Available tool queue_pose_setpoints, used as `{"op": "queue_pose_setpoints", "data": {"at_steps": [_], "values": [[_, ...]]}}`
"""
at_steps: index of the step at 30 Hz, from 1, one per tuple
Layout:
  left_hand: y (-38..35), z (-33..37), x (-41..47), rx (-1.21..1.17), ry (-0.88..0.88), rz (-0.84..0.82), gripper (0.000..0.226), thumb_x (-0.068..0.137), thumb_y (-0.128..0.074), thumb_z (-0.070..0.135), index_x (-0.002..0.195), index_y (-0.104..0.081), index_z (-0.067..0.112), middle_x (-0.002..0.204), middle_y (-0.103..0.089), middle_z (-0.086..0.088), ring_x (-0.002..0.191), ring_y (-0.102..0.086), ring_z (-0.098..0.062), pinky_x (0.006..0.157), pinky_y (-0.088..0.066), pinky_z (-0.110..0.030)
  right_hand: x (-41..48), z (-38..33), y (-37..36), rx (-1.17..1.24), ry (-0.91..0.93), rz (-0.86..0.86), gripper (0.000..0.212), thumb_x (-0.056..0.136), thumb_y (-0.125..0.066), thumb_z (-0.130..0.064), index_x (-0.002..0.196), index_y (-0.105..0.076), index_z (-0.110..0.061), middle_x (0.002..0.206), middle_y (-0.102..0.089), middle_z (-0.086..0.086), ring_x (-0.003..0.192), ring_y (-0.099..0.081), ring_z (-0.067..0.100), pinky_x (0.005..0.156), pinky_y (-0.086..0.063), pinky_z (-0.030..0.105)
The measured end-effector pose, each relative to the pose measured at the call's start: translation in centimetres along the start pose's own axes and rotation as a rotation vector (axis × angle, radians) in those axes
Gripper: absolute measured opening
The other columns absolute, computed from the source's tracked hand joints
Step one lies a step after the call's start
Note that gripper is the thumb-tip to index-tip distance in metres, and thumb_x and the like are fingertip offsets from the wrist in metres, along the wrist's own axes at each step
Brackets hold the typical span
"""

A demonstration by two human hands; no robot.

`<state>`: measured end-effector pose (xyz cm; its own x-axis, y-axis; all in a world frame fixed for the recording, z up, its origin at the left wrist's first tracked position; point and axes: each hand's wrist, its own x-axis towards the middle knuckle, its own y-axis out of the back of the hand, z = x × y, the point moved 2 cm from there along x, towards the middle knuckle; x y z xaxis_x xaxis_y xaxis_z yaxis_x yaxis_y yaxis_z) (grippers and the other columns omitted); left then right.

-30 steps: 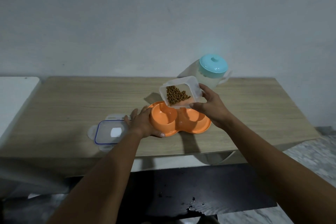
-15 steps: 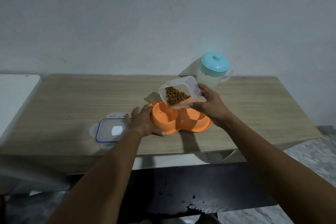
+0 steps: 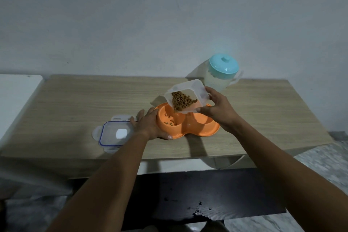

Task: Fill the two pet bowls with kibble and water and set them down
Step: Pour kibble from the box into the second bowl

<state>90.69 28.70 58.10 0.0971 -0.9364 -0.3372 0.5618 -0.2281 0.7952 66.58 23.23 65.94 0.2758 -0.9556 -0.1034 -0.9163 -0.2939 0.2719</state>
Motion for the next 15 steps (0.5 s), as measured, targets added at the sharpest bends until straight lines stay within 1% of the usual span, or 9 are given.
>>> {"op": "queue_pose_setpoints", "data": {"at_steps": [3, 6, 10, 15], "values": [[0.0, -0.06, -0.06, 0.002, 0.001, -0.002, 0.126, 0.045, -0.089, 0.06, 0.15, -0.023, 0.04, 0.161, -0.022, 0.01, 0.152, 0.001, -0.028, 0.114, 0.006, -0.067, -0.02, -0.15, 0.02, 0.01, -0.007, -0.008, 0.075, 0.078, -0.079, 0.008, 0.145, -0.053, -0.015, 0.132, -0.063, 0.008, 0.125, -0.058, 0.019, 0.096, -0.058, 0.041], [-0.06, -0.09, -0.03, -0.006, 0.002, 0.001, 0.125, 0.044, -0.09, 0.06, 0.149, -0.024, 0.041, 0.161, -0.023, 0.01, 0.152, 0.002, -0.028, 0.113, 0.007, -0.068, 0.01, -0.14, 0.07, 0.0, -0.007, 0.0, 0.076, 0.078, -0.08, 0.008, 0.145, -0.053, -0.016, 0.133, -0.063, 0.007, 0.126, -0.057, 0.018, 0.1, -0.056, 0.045], [0.0, 0.01, -0.07, -0.013, -0.004, 0.007, 0.124, 0.044, -0.09, 0.059, 0.148, -0.025, 0.042, 0.16, -0.025, 0.011, 0.152, 0.001, -0.028, 0.113, 0.007, -0.068, 0.06, -0.09, 0.05, -0.005, -0.009, 0.007, 0.077, 0.076, -0.081, 0.007, 0.144, -0.054, -0.017, 0.133, -0.063, 0.007, 0.128, -0.056, 0.02, 0.102, -0.055, 0.049], [-0.04, -0.04, -0.03, -0.009, -0.002, 0.001, 0.125, 0.045, -0.089, 0.06, 0.149, -0.024, 0.041, 0.16, -0.024, 0.01, 0.152, 0.001, -0.028, 0.113, 0.006, -0.068, -0.02, -0.16, -0.03, -0.011, -0.005, 0.001, 0.076, 0.076, -0.081, 0.008, 0.144, -0.054, -0.015, 0.132, -0.063, 0.009, 0.126, -0.057, 0.02, 0.1, -0.056, 0.048]]}}
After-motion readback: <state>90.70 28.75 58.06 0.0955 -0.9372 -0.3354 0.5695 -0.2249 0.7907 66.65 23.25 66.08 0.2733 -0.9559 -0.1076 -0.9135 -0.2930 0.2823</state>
